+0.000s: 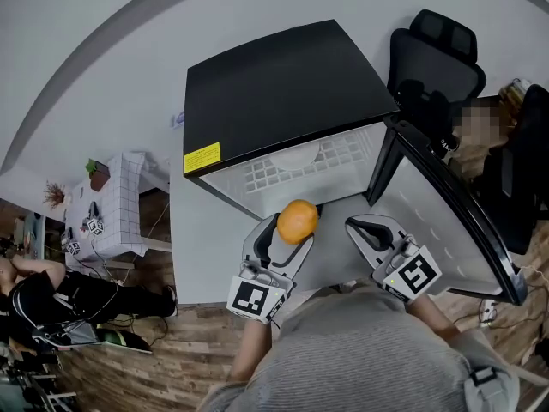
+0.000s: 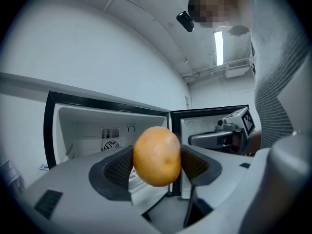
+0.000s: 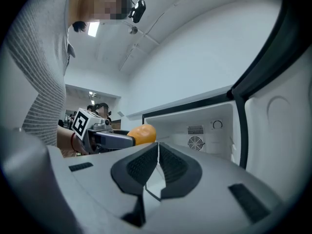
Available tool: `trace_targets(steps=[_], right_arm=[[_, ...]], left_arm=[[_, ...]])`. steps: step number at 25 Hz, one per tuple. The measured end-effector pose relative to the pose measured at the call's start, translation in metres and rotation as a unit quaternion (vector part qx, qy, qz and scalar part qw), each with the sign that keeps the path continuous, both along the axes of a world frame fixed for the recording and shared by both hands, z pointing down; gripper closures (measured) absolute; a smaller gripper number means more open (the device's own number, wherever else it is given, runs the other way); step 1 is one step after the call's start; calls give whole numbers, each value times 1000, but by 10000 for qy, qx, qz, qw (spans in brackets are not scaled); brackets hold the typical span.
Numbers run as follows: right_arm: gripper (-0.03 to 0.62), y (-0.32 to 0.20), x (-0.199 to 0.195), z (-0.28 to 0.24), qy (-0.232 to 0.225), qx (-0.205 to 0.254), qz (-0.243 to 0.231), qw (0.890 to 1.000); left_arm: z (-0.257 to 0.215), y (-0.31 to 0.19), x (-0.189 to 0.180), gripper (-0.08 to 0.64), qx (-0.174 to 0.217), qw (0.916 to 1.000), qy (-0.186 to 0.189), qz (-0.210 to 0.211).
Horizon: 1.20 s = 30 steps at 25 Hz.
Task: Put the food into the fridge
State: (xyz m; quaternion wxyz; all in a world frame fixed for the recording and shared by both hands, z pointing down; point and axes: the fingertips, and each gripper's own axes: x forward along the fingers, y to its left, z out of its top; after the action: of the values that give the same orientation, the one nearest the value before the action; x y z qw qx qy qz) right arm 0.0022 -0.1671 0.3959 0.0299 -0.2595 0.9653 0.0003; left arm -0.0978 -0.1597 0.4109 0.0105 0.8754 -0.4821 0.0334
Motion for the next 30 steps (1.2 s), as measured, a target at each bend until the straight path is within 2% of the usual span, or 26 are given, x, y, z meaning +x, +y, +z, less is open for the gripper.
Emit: trace_targets(steps=[7,14,19,24,30], right_arm=[[578,-5,-9,6,128,25,34,9999],[578,-14,-6,6,164,44,170,9997],[578,-10,-7,10,162,-35,59,9998],[578,-14,-6,6,17,58,82,9999],[578,-15,-5,14,144,-56,86,9998]], left_arm=[[15,-27,-5,249,-99,9999,-86,73],[24,-47,-16,249,-158,9999,-29,-16],[29,-57,-24,249,-225,9997,-61,-117],[34,-72,-26,249,-253,9994,-178,-167],[40,-88,-28,249,-266,9990,-325,-178]])
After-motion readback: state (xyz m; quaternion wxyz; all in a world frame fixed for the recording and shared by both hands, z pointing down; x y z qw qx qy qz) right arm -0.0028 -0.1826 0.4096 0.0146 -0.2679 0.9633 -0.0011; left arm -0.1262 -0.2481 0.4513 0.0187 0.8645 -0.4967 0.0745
